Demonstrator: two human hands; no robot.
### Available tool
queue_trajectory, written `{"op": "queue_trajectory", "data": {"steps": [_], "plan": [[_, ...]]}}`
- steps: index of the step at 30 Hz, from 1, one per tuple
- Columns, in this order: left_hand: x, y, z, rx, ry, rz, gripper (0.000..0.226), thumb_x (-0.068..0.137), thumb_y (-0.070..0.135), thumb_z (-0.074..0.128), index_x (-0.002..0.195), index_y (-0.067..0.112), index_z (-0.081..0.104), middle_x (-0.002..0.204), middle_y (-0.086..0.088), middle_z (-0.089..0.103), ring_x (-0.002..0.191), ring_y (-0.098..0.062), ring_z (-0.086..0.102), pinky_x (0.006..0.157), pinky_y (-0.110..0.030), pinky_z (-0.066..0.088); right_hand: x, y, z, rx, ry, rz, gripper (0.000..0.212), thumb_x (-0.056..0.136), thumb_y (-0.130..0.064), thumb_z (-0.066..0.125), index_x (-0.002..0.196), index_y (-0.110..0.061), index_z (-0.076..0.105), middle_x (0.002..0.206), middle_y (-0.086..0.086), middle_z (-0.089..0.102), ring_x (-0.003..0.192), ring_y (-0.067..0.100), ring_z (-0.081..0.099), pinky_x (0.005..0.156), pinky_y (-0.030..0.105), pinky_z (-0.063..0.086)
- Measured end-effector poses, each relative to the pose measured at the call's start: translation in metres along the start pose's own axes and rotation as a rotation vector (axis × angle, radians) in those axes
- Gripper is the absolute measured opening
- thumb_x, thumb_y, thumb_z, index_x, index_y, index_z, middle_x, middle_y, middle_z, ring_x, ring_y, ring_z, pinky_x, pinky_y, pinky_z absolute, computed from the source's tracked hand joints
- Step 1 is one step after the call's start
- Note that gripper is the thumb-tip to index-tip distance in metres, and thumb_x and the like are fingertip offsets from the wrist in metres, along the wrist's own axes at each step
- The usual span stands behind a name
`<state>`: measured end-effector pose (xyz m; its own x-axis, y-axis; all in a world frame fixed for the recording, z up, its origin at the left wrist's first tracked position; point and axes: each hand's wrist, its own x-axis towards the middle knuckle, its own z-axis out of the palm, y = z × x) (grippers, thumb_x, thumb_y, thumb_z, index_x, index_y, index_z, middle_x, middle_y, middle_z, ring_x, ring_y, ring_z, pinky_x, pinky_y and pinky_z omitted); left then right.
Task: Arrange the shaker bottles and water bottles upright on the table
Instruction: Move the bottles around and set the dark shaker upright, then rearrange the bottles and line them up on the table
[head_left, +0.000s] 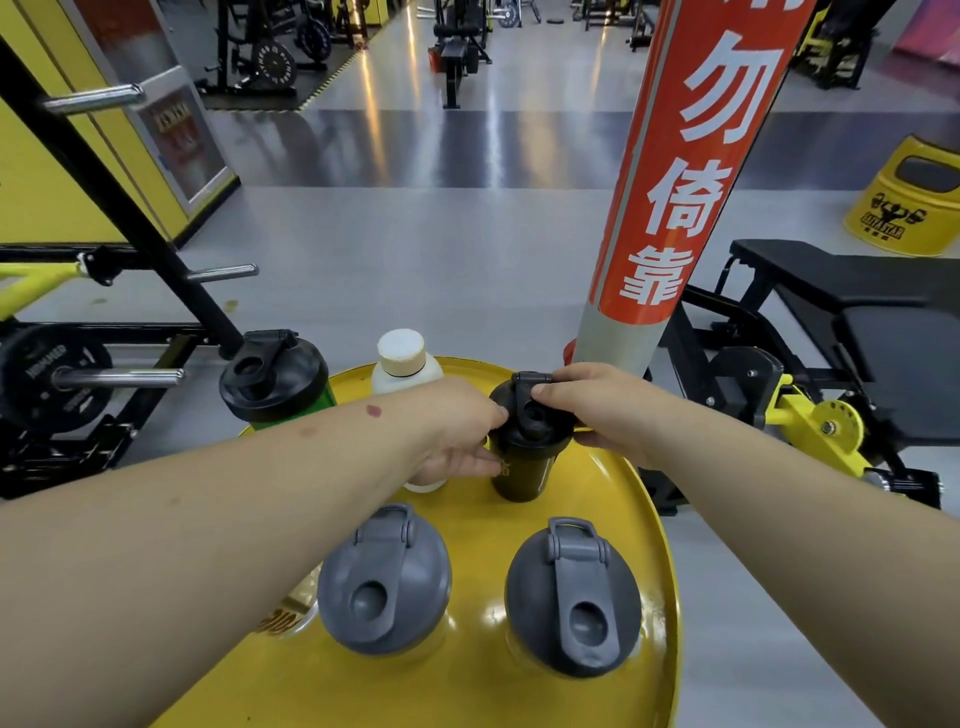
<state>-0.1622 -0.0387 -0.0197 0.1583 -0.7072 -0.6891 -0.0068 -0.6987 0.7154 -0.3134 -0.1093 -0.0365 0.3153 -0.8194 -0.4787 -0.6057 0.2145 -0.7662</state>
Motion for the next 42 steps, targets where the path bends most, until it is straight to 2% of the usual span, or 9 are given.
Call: {"op": "queue_trajectory", "data": {"steps": [5,10,17,19,23,28,34,38,42], "plan": [[-0.037,0.008,-0.039,-0.013,0.038,0.161,0.026,0.098,0.003,0.058,0.124,0.003,0.063,0.117,-0.018,0.069,0.095,-0.031,0.077,0.079,-0.036,0.065,-0.013,-0.032,0.003,-0.084,0.228,-0.198,0.056,0.101,-0.033,0.062,0.153,-0.015,0.051,0.153,0.008,0.058,0.136,0.028,0.057,0.096,0.032,0.045],[-0.051,0.015,-0.088,-0.063,0.288,0.352,0.016,0.093,-0.004,0.056,0.094,0.008,0.066,0.087,-0.018,0.070,0.064,-0.024,0.069,0.056,-0.028,0.061,-0.023,-0.070,0.029,-0.088,0.169,-0.329,0.053,0.099,-0.026,0.061,0.151,-0.020,0.055,0.151,0.001,0.060,0.132,0.020,0.058,0.104,0.032,0.045],[-0.024,-0.007,-0.114,0.103,0.282,0.287,0.051,0.091,-0.012,0.049,0.137,0.009,0.059,0.128,-0.015,0.063,0.123,-0.034,0.062,0.100,-0.045,0.056,-0.014,-0.081,0.073,-0.223,-0.046,-0.185,0.066,0.088,-0.021,0.068,0.152,-0.024,0.050,0.145,0.010,0.061,0.122,0.030,0.060,0.105,0.044,0.051],[-0.023,-0.010,-0.112,0.107,0.234,0.280,0.052,0.088,-0.015,0.046,0.126,0.015,0.065,0.137,-0.013,0.062,0.126,-0.030,0.060,0.102,-0.043,0.055,-0.014,-0.078,0.079,-0.276,-0.050,-0.205,0.063,0.086,-0.019,0.071,0.147,-0.022,0.053,0.128,0.010,0.067,0.103,0.026,0.063,0.088,0.039,0.054],[-0.027,-0.011,-0.106,0.080,0.194,0.275,0.049,0.087,-0.015,0.038,0.083,0.024,0.068,0.121,-0.017,0.071,0.118,-0.031,0.065,0.103,-0.047,0.055,-0.015,-0.075,0.080,-0.331,-0.009,-0.218,0.070,0.086,-0.017,0.073,0.151,-0.024,0.048,0.132,0.008,0.067,0.114,0.029,0.064,0.088,0.038,0.053],[-0.028,-0.010,-0.122,0.002,0.235,0.334,0.040,0.094,-0.010,0.047,0.127,0.004,0.065,0.117,-0.016,0.067,0.098,-0.024,0.066,0.090,-0.036,0.061,-0.021,-0.085,0.078,-0.308,0.051,-0.196,0.071,0.088,-0.021,0.069,0.155,-0.026,0.045,0.146,0.005,0.061,0.124,0.028,0.061,0.097,0.039,0.051],[-0.056,-0.002,-0.186,-0.089,0.417,0.513,0.027,0.096,-0.007,0.049,0.109,0.007,0.067,0.100,-0.013,0.068,0.080,-0.023,0.070,0.069,-0.025,0.063,-0.068,-0.133,0.099,-0.174,0.403,-0.647,0.054,0.091,-0.003,0.054,0.143,-0.016,0.060,0.141,0.002,0.066,0.132,0.016,0.059,0.115,0.034,0.045],[-0.047,-0.025,-0.233,0.041,0.515,0.463,0.033,0.092,0.003,0.056,0.121,0.015,0.066,0.101,-0.012,0.066,0.084,-0.025,0.064,0.096,-0.044,0.058,-0.065,-0.154,0.150,-0.273,0.159,-0.592,0.054,0.089,-0.007,0.056,0.141,-0.016,0.063,0.141,0.007,0.066,0.131,0.024,0.060,0.116,0.040,0.045],[-0.036,-0.046,-0.245,-0.108,0.361,0.290,0.037,0.098,0.011,0.061,0.135,0.013,0.059,0.117,-0.014,0.063,0.104,-0.033,0.066,0.093,-0.042,0.058,-0.049,-0.163,0.178,-0.310,0.017,-0.282,0.038,0.101,-0.016,0.050,0.138,-0.009,0.061,0.134,0.016,0.065,0.123,0.034,0.060,0.098,0.037,0.049]]}}
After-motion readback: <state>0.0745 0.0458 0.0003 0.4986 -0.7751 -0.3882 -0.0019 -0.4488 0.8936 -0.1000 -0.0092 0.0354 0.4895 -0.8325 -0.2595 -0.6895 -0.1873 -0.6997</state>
